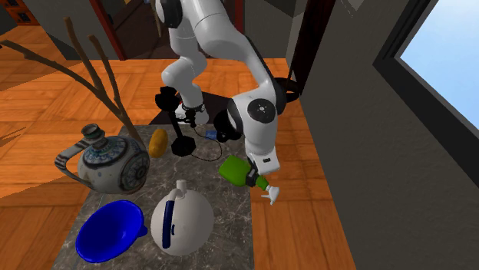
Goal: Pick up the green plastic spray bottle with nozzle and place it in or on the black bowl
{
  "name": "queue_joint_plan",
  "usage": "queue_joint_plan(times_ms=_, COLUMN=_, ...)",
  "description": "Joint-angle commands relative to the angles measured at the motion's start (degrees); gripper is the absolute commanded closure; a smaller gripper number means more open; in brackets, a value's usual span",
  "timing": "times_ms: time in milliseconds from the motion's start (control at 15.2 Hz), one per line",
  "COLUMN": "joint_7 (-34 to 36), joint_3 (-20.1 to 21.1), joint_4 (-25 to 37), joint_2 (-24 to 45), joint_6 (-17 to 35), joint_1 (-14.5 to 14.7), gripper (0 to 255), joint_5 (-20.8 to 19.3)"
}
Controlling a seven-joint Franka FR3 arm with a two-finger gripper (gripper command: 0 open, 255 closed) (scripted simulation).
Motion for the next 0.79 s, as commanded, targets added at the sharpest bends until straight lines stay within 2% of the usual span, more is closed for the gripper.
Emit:
queue_joint_plan(times_ms=0, joint_7=-0.9, joint_3=0.3, joint_4=0.2, joint_2=1.7, joint_6=1.4, joint_1=-0.4, gripper=0, joint_5=1.1)
queue_joint_plan(times_ms=396, joint_7=-2.1, joint_3=1.0, joint_4=-0.9, joint_2=4.4, joint_6=4.9, joint_1=-0.8, gripper=0, joint_5=3.0)
queue_joint_plan(times_ms=726, joint_7=-2.1, joint_3=1.0, joint_4=-0.9, joint_2=4.4, joint_6=4.9, joint_1=-0.8, gripper=0, joint_5=3.0)
